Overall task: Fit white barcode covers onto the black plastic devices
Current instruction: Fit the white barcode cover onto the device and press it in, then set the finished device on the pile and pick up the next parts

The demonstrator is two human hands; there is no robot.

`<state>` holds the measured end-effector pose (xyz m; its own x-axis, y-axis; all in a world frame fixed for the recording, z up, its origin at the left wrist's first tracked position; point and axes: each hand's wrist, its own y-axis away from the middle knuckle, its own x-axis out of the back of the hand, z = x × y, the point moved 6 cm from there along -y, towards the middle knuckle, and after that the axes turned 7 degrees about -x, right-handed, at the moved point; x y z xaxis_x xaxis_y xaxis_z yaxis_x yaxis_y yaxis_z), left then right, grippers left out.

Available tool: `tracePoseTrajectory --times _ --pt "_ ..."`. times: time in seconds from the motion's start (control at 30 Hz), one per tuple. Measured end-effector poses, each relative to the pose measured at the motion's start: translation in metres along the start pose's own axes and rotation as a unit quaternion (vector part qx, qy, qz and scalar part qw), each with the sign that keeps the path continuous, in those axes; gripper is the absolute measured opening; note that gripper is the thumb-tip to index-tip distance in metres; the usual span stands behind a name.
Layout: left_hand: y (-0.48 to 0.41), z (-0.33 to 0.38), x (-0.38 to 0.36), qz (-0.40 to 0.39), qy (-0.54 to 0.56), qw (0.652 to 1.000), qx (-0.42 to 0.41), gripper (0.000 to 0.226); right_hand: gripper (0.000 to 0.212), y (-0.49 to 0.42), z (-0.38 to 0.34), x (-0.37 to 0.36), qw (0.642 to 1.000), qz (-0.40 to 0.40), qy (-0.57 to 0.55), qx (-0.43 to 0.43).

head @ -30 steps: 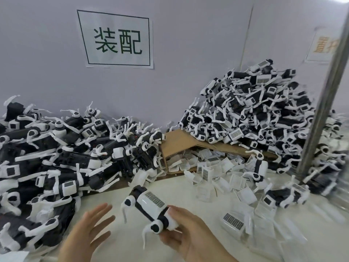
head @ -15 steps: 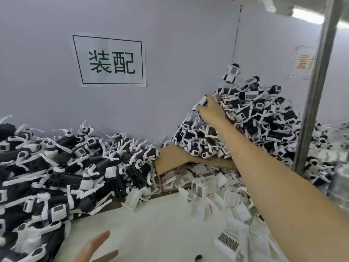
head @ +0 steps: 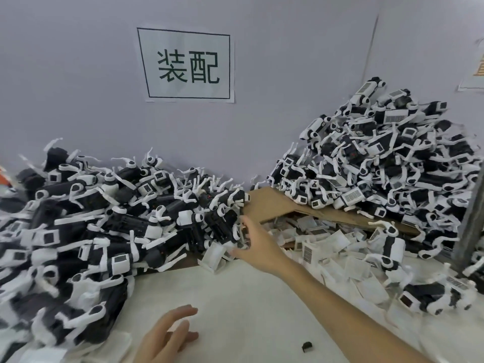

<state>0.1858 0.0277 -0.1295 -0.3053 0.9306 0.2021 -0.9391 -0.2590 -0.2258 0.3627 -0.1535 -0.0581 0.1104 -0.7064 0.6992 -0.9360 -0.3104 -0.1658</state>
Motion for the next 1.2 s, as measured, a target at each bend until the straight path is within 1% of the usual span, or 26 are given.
tracePoseTrajectory --times 0.03,0.1,0.13,0.23,0.27,0.4,0.43,0.47,0.53,0.57,0.63,0.67,0.73,0.77,0.8,0.83,0.87,0.93,0.97,1.0,1.07,1.1,1.13,1.17,1.2 --pt "0.0 -0.002 0.0 -0.009 -0.003 1.0 0.004 0.027 0.093 -0.006 -0.005 -0.004 1.0 -0.009 -0.017 0.007" --pt "-0.002 -0.009 0.002 -0.003 -0.012 1.0 -0.006 0.026 0.103 -0.019 -0.017 -0.013 0.999 -0.019 -0.028 0.036" --pt "-0.002 -0.01 0.003 0.0 -0.017 1.0 -0.009 0.025 0.103 -0.027 -0.022 -0.019 0.999 -0.015 -0.008 0.051" --pt "-0.002 -0.008 0.0 -0.013 -0.036 0.999 -0.008 0.024 0.104 -0.05 -0.034 -0.032 0.987 0.04 0.139 0.074" --pt "-0.003 -0.009 0.0 -0.013 -0.037 0.999 -0.008 0.024 0.106 -0.056 -0.036 -0.035 0.981 0.054 0.171 0.072" --pt "-0.004 -0.009 0.0 -0.009 -0.051 0.998 -0.02 0.026 0.116 -0.062 -0.032 -0.046 0.973 0.068 0.21 0.072" --pt "-0.004 -0.01 0.0 -0.01 -0.053 0.998 -0.021 0.026 0.114 -0.061 -0.03 -0.048 0.967 0.076 0.233 0.071" --pt "-0.003 -0.009 0.001 -0.013 -0.054 0.998 -0.021 0.026 0.107 -0.059 -0.03 -0.049 0.965 0.084 0.239 0.067" --pt "-0.003 -0.007 0.002 -0.021 -0.054 0.998 -0.019 0.026 0.086 -0.055 -0.032 -0.051 0.97 0.08 0.22 0.07" --pt "-0.003 -0.006 0.002 -0.022 -0.054 0.998 -0.019 0.025 0.081 -0.051 -0.034 -0.054 0.972 0.062 0.211 0.079" --pt "-0.002 -0.004 0.003 -0.028 -0.061 0.998 -0.013 0.024 0.079 -0.038 -0.038 -0.056 0.974 0.022 0.203 0.098" --pt "0.0 -0.004 0.002 -0.036 -0.067 0.997 -0.007 0.023 0.079 -0.029 -0.038 -0.054 0.974 0.014 0.202 0.103" --pt "0.003 -0.003 0.001 -0.045 -0.073 0.996 0.005 0.023 0.078 -0.009 -0.039 -0.045 0.977 0.026 0.188 0.102" --pt "0.004 -0.002 0.001 -0.046 -0.075 0.996 0.007 0.022 0.076 0.001 -0.038 -0.037 0.982 0.044 0.158 0.096" --pt "0.005 -0.001 0.001 -0.048 -0.077 0.996 0.007 0.022 0.074 0.013 -0.037 -0.028 0.989 0.066 0.1 0.085" --pt "0.005 0.0 0.001 -0.051 -0.077 0.996 0.004 0.022 0.07 0.026 -0.035 -0.02 0.993 0.09 0.023 0.073" --pt "0.006 0.001 0.001 -0.054 -0.074 0.996 0.0 0.022 0.065 0.04 -0.032 -0.014 0.99 0.114 -0.062 0.061" --pt "0.005 0.001 -0.002 -0.062 -0.06 0.996 -0.014 0.024 0.056 0.068 -0.023 -0.008 0.961 0.144 -0.237 0.02" --pt "0.005 0.001 -0.004 -0.067 -0.052 0.996 -0.018 0.029 0.053 0.079 -0.017 -0.01 0.935 0.141 -0.325 -0.013" --pt "0.006 0.001 -0.006 -0.075 -0.04 0.996 -0.018 0.036 0.049 0.089 -0.013 -0.016 0.901 0.122 -0.413 -0.047" --pt "0.007 0.0 -0.008 -0.098 -0.013 0.995 -0.014 0.056 0.046 0.104 -0.01 -0.038 0.818 0.038 -0.566 -0.095" --pt "0.007 0.001 -0.008 -0.112 -0.004 0.994 -0.014 0.064 0.048 0.111 -0.012 -0.05 0.777 -0.01 -0.62 -0.11" --pt "0.006 0.003 -0.009 -0.123 0.009 0.992 -0.015 0.07 0.05 0.117 -0.016 -0.061 0.743 -0.049 -0.656 -0.121" --pt "0.005 0.003 -0.009 -0.123 0.028 0.992 -0.017 0.072 0.05 0.121 -0.02 -0.07 0.722 -0.075 -0.675 -0.132" --pt "0.004 0.004 -0.007 -0.11 0.048 0.993 -0.019 0.069 0.048 0.124 -0.023 -0.077 0.718 -0.09 -0.676 -0.139"
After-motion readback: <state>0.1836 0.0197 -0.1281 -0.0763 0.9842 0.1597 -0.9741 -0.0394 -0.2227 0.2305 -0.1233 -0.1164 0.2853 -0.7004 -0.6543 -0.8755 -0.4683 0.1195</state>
